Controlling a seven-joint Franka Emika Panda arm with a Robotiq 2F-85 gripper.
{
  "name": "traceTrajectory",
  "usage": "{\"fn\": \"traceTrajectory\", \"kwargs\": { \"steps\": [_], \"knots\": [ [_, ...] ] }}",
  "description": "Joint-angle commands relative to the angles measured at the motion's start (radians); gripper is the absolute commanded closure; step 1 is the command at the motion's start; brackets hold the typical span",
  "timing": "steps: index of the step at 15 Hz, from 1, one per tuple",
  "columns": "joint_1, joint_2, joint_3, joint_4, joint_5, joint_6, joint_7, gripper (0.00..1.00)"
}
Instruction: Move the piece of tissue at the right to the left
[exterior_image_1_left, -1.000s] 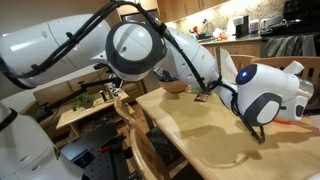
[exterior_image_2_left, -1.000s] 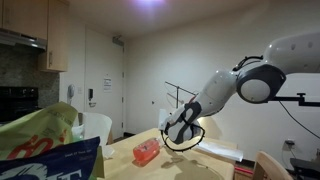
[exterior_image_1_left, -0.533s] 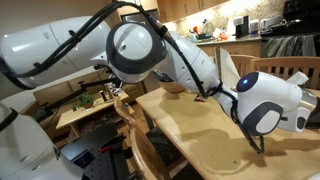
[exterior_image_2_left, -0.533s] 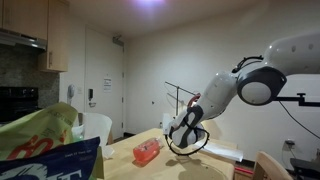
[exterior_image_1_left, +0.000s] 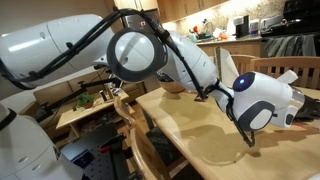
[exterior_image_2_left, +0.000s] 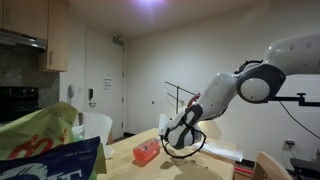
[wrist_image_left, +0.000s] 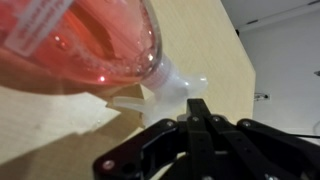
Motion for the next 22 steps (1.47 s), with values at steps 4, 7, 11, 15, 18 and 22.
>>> {"fn": "traceTrajectory", "kwargs": {
  "steps": [4,7,11,15,18,22],
  "knots": [
    [-0.132,-0.002,0.281,0.099,-0.015,0.005,-0.226,1.0],
    [-0.168,-0.003,0.365,0.133,-0.019,0.001,-0.328,1.0],
    [-0.172,-0.005,0.372,0.162,0.025,0.027,-0.436,1.0],
    [-0.112,-0.007,0.184,0.288,0.073,0.038,-0.407,1.0],
    [-0.068,-0.014,-0.037,0.383,0.235,0.037,-0.42,1.0],
    [-0.005,0.014,-0.383,0.458,0.542,0.032,-0.429,1.0]
  ]
}}
